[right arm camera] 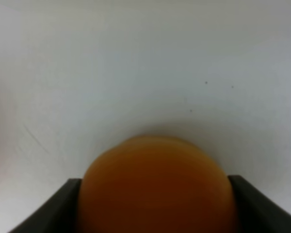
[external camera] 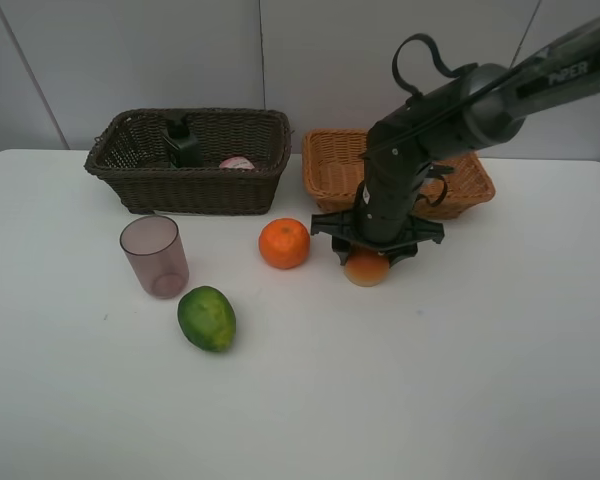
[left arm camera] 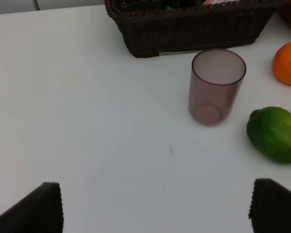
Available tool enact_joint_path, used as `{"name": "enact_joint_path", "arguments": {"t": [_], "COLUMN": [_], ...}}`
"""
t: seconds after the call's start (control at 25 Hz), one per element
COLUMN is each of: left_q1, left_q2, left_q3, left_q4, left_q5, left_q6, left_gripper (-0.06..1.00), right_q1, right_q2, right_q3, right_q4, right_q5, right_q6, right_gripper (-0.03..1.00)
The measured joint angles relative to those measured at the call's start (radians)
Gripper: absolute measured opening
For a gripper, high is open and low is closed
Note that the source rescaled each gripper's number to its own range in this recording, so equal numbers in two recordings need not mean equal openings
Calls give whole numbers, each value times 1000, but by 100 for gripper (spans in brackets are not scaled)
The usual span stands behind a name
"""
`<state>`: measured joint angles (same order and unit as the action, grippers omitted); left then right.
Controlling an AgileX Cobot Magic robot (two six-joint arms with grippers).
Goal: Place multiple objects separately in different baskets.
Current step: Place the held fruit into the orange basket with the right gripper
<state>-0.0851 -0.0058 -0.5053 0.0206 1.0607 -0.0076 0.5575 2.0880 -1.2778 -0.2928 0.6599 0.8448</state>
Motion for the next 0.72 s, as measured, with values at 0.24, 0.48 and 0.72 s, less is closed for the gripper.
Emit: {"name": "enact_joint_path", "arguments": {"t": [0.24, 0.48, 0.72], "left_q1": [0, 0, 0], "left_q2": [0, 0, 0], "left_q3": [0, 0, 0], "left_q4": [0, 0, 0], "left_q5": [0, 0, 0], "left_q6": [0, 0, 0], "left_gripper": [100, 100, 100], "right_q1": [0, 0, 0], "right_q2": [-6, -88, -166], "right_q3": [0, 0, -30], "right_q4": [1, 46, 62], "right_q5": [5, 53, 157], "right_q6": [-8, -166, -330], "right_gripper": [43, 43, 43]}}
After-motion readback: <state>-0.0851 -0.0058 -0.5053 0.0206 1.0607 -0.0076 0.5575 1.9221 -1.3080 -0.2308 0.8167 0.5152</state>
